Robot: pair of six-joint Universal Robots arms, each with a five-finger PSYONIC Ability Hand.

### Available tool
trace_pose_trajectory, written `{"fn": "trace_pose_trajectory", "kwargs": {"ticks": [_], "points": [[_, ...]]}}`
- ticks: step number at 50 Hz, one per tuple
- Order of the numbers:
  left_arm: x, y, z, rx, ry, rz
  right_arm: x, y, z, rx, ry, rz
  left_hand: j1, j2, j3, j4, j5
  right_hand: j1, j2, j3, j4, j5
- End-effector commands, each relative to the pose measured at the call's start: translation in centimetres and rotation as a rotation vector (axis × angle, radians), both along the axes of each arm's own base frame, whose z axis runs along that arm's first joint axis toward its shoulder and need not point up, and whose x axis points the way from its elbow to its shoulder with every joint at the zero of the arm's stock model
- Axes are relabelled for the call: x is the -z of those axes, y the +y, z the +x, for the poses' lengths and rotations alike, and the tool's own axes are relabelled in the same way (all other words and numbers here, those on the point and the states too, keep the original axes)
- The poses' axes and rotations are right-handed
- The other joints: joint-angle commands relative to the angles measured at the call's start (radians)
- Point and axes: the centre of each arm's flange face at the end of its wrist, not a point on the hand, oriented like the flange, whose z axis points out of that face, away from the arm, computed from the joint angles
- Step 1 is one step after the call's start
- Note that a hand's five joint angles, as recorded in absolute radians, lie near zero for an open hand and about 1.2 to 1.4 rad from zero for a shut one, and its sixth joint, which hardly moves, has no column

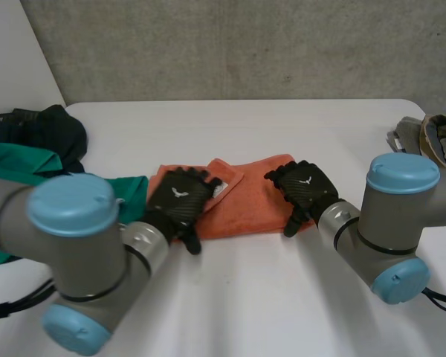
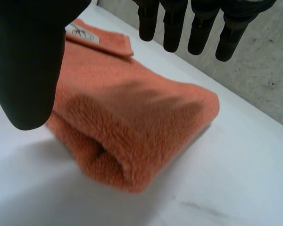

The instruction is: Fold the laundry.

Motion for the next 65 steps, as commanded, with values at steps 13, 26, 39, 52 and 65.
{"fn": "trace_pose_trajectory", "kwargs": {"ticks": [13, 26, 39, 52, 65], "points": [[2.5, -14.3, 3.5, -0.493, -0.273, -0.262, 1.2, 1.6, 1.2, -0.031, 0.08, -0.113, -0.014, -0.032, -0.033, -0.028, -0.049, 0.149, 0.143, 0.141, 0.144, 0.136], [-0.4, -10.3, 3.0, -0.387, -0.146, -0.223, 1.3, 1.1, 1.0, 0.02, 0.088, -0.144, -0.014, -0.032, -0.033, -0.028, -0.049, 0.252, 0.246, 0.244, 0.247, 0.239], [-0.8, -7.2, 3.5, -0.367, -0.106, -0.175, 2.0, 0.4, 0.7, 0.032, 0.092, -0.132, -0.014, -0.032, -0.033, -0.028, -0.049, 0.899, 0.893, 0.891, 0.894, 0.886], [-2.3, -5.7, 4.8, -0.385, -0.052, -0.16, -1.0, -1.0, -5.9, 0.212, 0.273, -0.093, -0.014, -0.032, -0.033, -0.028, -0.049, 1.13, 1.124, 1.122, 1.125, 1.117], [-3.9, -4.4, 5.2, -0.34, 0.008, -0.164, -7.9, 1.0, -3.2, 0.08, 0.337, -0.467, -0.014, -0.032, -0.033, -0.028, -0.049, 1.13, 1.124, 1.122, 1.125, 1.117]]}}
